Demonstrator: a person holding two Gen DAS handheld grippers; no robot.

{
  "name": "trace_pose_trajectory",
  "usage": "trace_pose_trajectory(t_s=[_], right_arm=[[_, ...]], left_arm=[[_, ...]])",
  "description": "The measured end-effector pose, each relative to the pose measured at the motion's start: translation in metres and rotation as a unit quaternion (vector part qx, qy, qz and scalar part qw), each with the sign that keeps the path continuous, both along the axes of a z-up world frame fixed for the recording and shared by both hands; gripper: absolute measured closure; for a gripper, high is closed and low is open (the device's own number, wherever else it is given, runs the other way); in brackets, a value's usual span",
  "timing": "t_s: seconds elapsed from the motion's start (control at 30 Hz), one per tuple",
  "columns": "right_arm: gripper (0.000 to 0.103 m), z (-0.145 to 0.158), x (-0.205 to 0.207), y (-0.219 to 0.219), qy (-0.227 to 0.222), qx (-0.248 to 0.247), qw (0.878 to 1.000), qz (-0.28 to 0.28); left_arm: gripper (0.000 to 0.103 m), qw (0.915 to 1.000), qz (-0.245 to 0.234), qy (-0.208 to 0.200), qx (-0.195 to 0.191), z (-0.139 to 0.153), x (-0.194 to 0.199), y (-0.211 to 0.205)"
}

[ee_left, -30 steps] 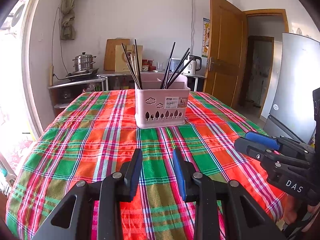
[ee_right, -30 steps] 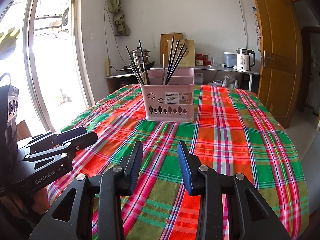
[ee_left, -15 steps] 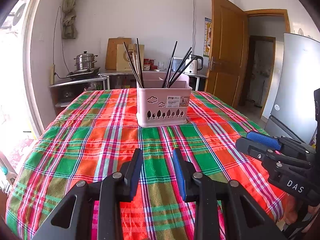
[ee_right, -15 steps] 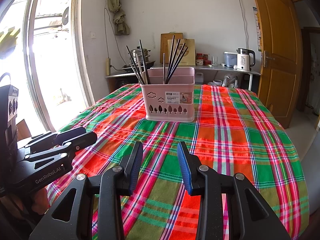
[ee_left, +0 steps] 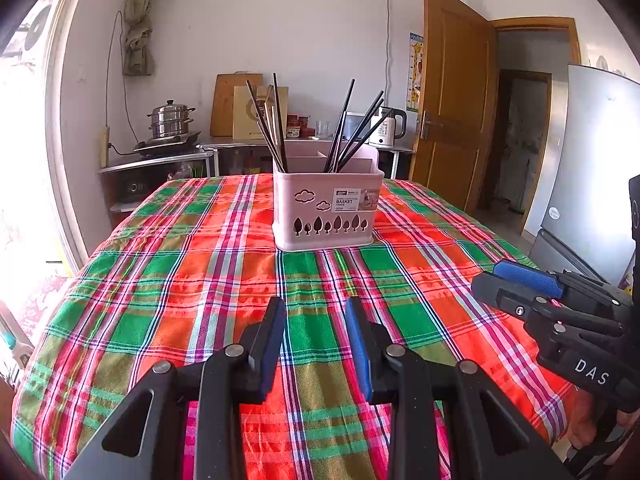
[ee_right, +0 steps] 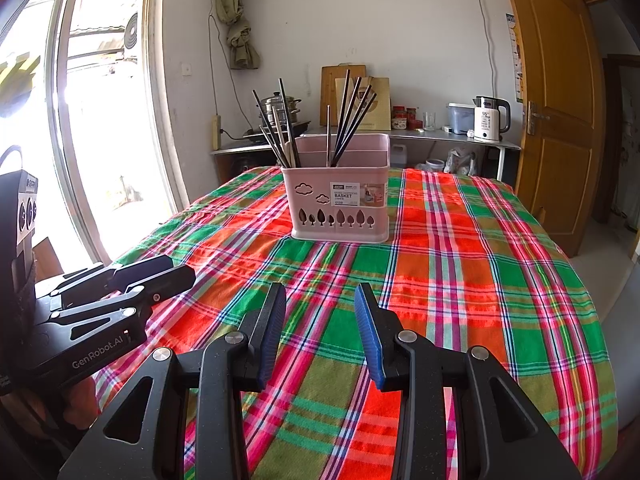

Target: Organize utensils

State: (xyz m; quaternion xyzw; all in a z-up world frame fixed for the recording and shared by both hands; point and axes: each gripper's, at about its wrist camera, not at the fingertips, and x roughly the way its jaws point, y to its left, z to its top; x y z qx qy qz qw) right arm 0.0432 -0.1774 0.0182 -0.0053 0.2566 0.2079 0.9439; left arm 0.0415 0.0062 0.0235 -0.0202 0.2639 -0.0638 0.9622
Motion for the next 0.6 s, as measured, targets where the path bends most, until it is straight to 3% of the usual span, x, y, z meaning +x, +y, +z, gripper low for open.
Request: trace_pose_trajectory(t_s=[0.6], right_arm=[[0.066,0.0002,0.0005,-0.0015,0.000,0.001,1.000,0.000]], left_arm=[[0.072,0.9999,0.004,-0.012,0.005,0.0018,-0.0020,-0.0024]])
